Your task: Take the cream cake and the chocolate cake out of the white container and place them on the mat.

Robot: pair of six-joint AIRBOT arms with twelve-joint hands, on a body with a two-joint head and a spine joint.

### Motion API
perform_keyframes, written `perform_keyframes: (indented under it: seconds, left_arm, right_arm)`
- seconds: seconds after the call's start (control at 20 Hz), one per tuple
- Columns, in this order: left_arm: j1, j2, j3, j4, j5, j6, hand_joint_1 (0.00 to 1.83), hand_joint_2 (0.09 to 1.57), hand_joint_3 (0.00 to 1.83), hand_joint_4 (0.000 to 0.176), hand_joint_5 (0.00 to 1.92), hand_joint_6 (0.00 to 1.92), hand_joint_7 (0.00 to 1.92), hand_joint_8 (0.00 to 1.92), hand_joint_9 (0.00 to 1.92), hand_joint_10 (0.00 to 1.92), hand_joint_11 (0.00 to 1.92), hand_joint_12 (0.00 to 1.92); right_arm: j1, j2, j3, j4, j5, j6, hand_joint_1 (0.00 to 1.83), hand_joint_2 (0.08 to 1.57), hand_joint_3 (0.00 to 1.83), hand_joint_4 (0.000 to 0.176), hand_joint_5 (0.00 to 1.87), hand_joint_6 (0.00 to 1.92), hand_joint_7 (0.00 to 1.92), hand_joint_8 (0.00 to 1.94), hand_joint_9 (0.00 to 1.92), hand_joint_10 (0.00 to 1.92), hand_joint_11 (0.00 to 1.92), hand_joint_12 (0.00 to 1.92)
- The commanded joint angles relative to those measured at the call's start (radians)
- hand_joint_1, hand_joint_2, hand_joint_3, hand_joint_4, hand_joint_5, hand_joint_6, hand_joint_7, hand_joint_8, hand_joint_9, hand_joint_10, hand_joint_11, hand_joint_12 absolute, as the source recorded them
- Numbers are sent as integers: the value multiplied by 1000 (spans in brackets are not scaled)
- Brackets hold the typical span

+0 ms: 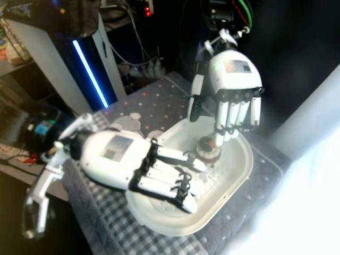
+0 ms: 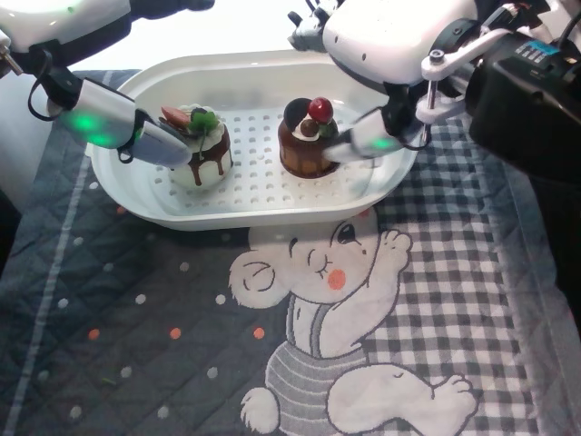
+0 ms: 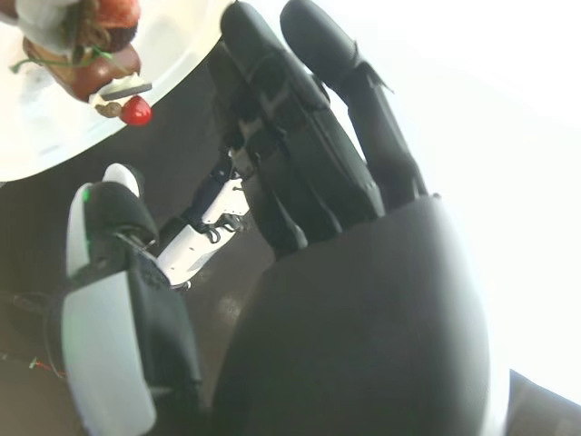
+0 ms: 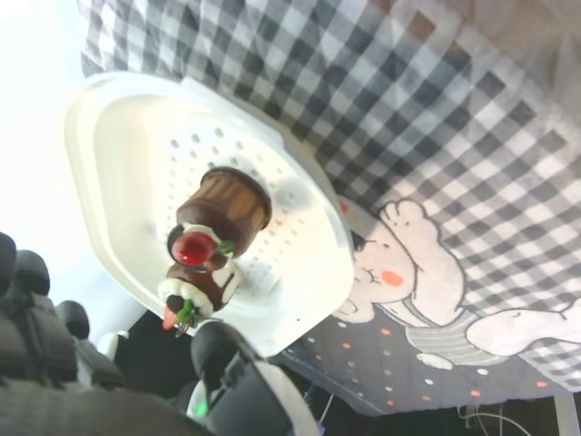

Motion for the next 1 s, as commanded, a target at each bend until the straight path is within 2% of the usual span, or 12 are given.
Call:
perform_keyframes:
  seconds: [0.0, 0.05, 0.1, 0.2, 0.35, 0.45, 0.5, 0.55, 0.7, 0.8, 0.95]
  left_arm:
    - [-4, -1, -2, 2, -127, -1, 760, 837, 28, 7, 177, 22, 42, 2, 35, 9, 0, 754]
    - [-3, -1, -3, 2, -128, -1, 780, 856, 19, 12, 207, 22, 62, 5, 47, 9, 0, 789]
    - [-3, -2, -4, 2, -128, -1, 788, 870, 16, 0, 242, 26, 118, 18, 111, 29, 0, 862]
    - [-4, -6, 1, 2, -120, -1, 770, 909, 17, 0, 282, 24, 224, 29, 209, 49, 0, 966]
    - [-4, -20, 25, -15, -96, -1, 831, 924, 6, 0, 320, 17, 335, 32, 314, 63, 0, 1062]
    - [-2, -28, 37, -24, -83, -1, 854, 914, 0, 0, 335, 15, 367, 28, 368, 77, 0, 1201]
    - [0, -31, 42, -29, -76, -1, 851, 897, 0, 0, 326, 8, 365, 21, 365, 72, 0, 1194]
    - [2, -36, 48, -31, -70, -1, 876, 891, 0, 0, 322, 4, 358, 11, 364, 62, 0, 1181]
    - [7, -43, 55, -35, -61, -1, 856, 879, 0, 0, 326, 4, 372, 12, 384, 66, 0, 1242]
    - [9, -50, 59, -38, -56, -1, 780, 868, 0, 0, 324, 2, 355, 3, 392, 69, 0, 1315]
    - [15, -69, 79, -48, -37, -1, 789, 857, 0, 0, 329, 4, 359, 4, 383, 65, 0, 1299]
  right_arm:
    - [16, 3, -3, -16, 131, -4, 1084, 803, 23, 0, 513, 10, 536, 16, 490, 209, 49, 1419]
    - [16, 1, -5, -16, 134, -4, 1110, 816, 23, 0, 518, 10, 541, 14, 482, 199, 18, 1414]
    - [16, 0, -4, -16, 134, -4, 1116, 839, 26, 0, 515, 7, 540, 10, 465, 185, 3, 1369]
    - [16, -1, 3, -9, 133, -4, 1123, 852, 5, 0, 511, 2, 515, 0, 484, 133, 32, 1395]
    - [16, -13, 28, 25, 134, -4, 1020, 803, 0, 0, 508, 0, 550, 14, 543, 151, 48, 1412]
    - [16, -29, 29, 44, 144, -4, 942, 780, 0, 0, 520, 2, 593, 19, 564, 193, 65, 1476]
    - [16, -37, 29, 51, 149, -4, 898, 781, 0, 0, 509, 0, 575, 7, 541, 179, 53, 1420]
    - [16, -46, 29, 60, 158, -4, 850, 789, 0, 0, 503, 0, 559, 1, 523, 127, 33, 1264]
    - [16, -66, 29, 78, 173, -4, 829, 781, 0, 0, 491, 1, 540, 1, 513, 53, 50, 1181]
    - [16, -73, 30, 89, 173, -4, 829, 787, 1, 0, 490, 1, 519, 0, 515, 23, 76, 1183]
    - [16, -85, 46, 123, 165, -4, 860, 806, 8, 0, 497, 3, 528, 4, 532, 24, 79, 1178]
